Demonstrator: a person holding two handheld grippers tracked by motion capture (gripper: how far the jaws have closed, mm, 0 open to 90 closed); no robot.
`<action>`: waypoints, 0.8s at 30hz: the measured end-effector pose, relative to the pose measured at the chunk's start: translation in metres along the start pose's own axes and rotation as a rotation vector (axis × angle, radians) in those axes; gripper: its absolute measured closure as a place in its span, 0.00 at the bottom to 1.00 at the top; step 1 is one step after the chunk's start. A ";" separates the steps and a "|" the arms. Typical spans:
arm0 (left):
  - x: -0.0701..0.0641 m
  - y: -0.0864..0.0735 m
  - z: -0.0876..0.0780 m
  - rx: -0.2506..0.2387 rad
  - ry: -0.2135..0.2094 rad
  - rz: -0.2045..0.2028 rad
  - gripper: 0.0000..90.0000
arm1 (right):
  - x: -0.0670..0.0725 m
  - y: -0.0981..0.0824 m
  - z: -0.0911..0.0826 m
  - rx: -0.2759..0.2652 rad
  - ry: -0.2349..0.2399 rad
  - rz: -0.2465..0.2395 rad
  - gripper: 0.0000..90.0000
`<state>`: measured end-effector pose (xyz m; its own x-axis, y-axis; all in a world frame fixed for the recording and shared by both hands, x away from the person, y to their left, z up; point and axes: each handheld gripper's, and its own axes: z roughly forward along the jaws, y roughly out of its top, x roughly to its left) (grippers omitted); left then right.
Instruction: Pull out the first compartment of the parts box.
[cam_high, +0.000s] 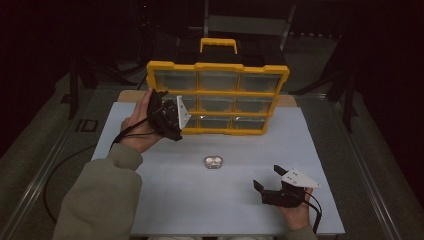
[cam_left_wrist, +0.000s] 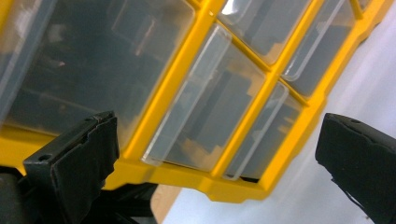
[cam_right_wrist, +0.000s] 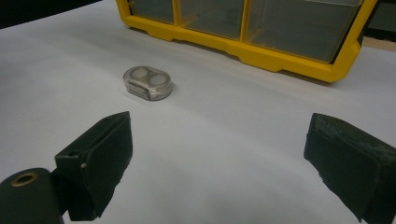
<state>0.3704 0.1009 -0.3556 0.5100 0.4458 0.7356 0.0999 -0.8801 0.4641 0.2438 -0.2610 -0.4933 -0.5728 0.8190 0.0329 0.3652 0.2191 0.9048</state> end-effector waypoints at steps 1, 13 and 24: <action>0.000 0.001 0.000 0.006 0.008 0.009 0.00 | 0.000 0.000 0.000 0.000 -0.001 0.000 0.09; 0.009 0.014 -0.002 0.064 0.119 0.190 0.00 | 0.001 -0.001 0.001 0.003 0.004 -0.001 0.09; 0.019 0.019 0.004 0.079 0.223 0.238 0.00 | 0.001 -0.001 0.002 0.005 0.008 -0.004 0.09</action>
<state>0.3855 0.0923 -0.3352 0.3285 0.2433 0.9126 0.0711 -0.9699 0.2330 0.2441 -0.2592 -0.4946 -0.5798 0.8141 0.0330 0.3670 0.2248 0.9026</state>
